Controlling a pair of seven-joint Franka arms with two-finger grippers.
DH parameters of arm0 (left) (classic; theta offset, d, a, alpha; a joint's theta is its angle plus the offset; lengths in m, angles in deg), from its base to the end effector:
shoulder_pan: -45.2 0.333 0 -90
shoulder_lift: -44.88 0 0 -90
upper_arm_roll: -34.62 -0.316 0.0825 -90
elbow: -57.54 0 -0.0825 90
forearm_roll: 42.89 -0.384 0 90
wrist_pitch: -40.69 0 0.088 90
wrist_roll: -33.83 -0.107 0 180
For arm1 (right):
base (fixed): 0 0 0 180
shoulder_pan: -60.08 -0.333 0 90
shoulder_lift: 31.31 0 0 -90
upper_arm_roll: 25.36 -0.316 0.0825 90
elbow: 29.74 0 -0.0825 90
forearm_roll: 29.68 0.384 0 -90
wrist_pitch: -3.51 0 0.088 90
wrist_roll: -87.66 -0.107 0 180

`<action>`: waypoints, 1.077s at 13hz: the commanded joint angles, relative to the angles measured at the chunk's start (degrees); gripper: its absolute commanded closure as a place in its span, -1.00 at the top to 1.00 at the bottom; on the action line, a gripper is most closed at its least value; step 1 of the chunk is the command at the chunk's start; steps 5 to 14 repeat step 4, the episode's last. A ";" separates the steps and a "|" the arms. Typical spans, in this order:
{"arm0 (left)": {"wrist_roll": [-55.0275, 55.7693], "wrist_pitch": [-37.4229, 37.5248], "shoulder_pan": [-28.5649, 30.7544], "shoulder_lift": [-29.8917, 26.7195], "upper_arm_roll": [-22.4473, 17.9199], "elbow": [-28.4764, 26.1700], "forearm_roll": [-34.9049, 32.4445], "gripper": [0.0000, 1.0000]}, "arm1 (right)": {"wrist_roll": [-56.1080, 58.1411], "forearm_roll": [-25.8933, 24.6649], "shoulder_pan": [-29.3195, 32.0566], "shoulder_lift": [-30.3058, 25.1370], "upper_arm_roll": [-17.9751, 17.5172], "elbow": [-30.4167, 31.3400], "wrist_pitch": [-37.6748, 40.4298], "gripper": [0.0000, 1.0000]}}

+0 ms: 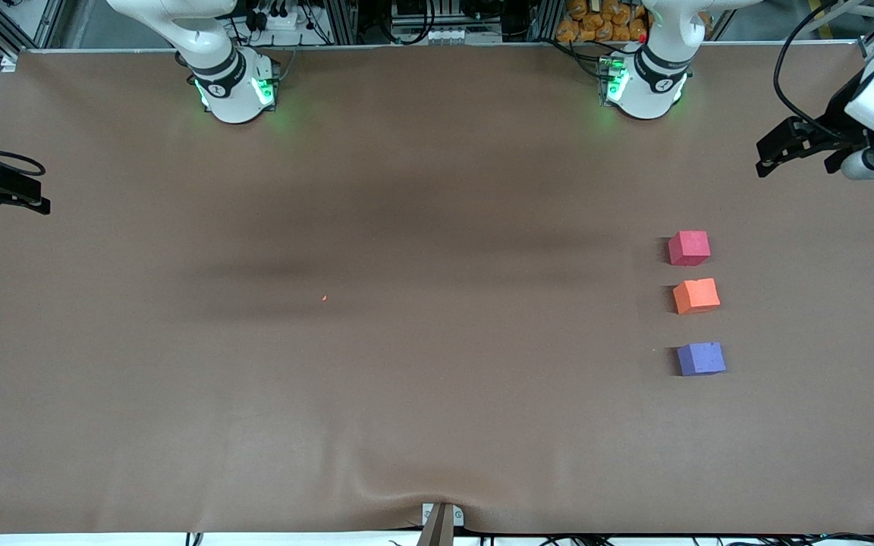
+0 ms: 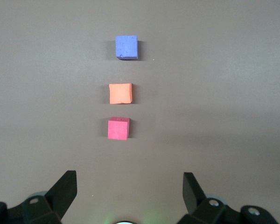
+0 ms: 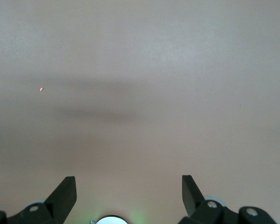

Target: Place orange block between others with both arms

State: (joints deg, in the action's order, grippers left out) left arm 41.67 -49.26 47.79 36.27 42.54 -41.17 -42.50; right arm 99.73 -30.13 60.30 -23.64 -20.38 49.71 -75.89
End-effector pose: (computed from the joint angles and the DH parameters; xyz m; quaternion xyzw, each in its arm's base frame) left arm 0.5038 -0.0531 0.6316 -0.9997 -0.0227 0.0012 0.0071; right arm 0.5739 -0.0494 0.6193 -0.9959 -0.0593 0.0678 0.0005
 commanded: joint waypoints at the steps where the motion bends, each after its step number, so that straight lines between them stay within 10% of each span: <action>1: -0.72 -0.67 -0.21 -0.97 -1.50 -1.22 0.13 1.00 | 0.33 -0.60 -0.48 -0.99 -0.41 -1.48 3.27 1.00; 14: -0.72 0.29 -0.21 -0.89 -1.59 -0.35 0.13 1.00 | 0.06 3.25 -1.27 -1.08 -0.33 -4.39 7.76 1.00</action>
